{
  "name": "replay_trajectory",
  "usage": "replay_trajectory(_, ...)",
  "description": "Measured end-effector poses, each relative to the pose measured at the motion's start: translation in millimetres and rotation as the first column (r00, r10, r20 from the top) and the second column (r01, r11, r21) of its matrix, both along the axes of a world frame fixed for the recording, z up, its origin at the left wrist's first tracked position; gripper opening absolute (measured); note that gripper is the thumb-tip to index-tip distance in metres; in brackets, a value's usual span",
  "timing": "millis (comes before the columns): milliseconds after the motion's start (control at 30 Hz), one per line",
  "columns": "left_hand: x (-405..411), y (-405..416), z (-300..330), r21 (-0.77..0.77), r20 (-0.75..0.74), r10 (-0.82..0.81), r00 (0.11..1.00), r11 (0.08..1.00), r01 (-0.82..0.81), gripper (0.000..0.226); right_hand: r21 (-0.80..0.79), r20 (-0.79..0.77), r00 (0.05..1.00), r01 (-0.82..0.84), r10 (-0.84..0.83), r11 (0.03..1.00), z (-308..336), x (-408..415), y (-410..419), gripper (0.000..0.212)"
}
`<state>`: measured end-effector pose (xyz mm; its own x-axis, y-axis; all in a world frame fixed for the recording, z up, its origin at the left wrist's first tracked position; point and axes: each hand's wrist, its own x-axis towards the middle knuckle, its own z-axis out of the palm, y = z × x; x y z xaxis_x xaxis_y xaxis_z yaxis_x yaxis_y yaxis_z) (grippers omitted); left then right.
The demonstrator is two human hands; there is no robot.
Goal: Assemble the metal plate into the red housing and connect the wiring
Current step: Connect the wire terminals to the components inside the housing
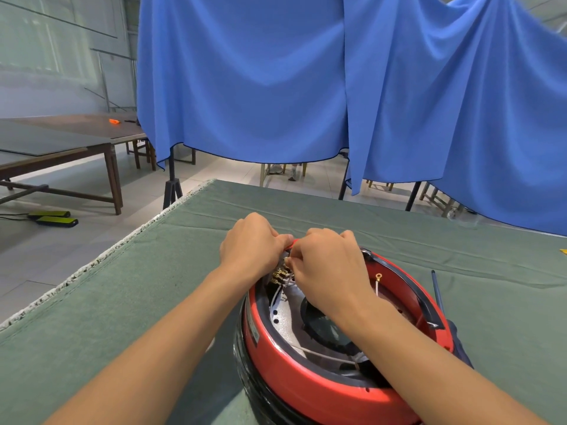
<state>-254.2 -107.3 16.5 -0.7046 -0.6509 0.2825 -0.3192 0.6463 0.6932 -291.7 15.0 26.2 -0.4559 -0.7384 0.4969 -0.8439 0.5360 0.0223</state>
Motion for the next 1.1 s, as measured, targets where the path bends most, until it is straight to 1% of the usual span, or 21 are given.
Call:
replay_trajectory(33,0,0,0,0.002,0.002,-0.004,1.0,1.0,0.004,0.049,0.008,0.007,1.0,-0.018,0.017,1.0,0,0,1,0.023)
replay_trajectory(100,1,0,0,0.012,0.01,-0.003,1.0,1.0,0.003,0.05,0.005,0.076,0.996,-0.05,0.05,0.999,1,-3,3,0.024)
replay_trajectory(200,2,0,-1,0.043,0.008,-0.003,1.0,0.999,0.002,0.055,-0.037,0.164,0.984,-0.056,0.062,0.998,2,-8,10,0.023)
replay_trajectory(300,2,2,-1,0.035,0.009,0.022,1.0,0.999,-0.023,0.043,-0.084,0.226,0.972,-0.039,0.057,0.996,3,-8,11,0.02)
replay_trajectory(367,2,2,0,0.01,0.015,0.064,0.998,0.998,-0.064,0.041,-0.089,0.257,0.965,-0.033,0.055,0.995,3,-7,10,0.019)
replay_trajectory(467,2,1,0,-0.025,0.035,0.085,0.996,0.996,-0.084,0.043,-0.095,0.27,0.961,-0.026,0.051,0.995,2,-7,11,0.019)
replay_trajectory(600,6,-2,6,-0.005,0.046,0.068,0.997,0.998,-0.068,0.042,-0.09,0.291,0.955,-0.034,0.059,0.995,3,-6,11,0.018)
replay_trajectory(700,10,-4,10,-0.022,0.061,0.05,0.997,0.999,-0.049,0.041,-0.086,0.292,0.956,-0.016,0.04,0.996,3,-6,7,0.017)
replay_trajectory(800,12,-3,11,-0.051,0.062,0.038,0.997,0.998,-0.035,0.038,-0.085,0.243,0.97,0.009,0.012,0.996,3,-5,2,0.018)
replay_trajectory(933,12,-2,10,-0.063,0.069,0.037,0.997,0.998,-0.032,0.04,-0.075,0.183,0.983,0.003,0.011,0.997,1,-4,0,0.02)
replay_trajectory(1100,13,-5,14,0.006,0.105,-0.012,0.994,1.0,0.011,0.035,-0.118,0.267,0.964,0.01,0.022,0.993,1,-6,2,0.018)
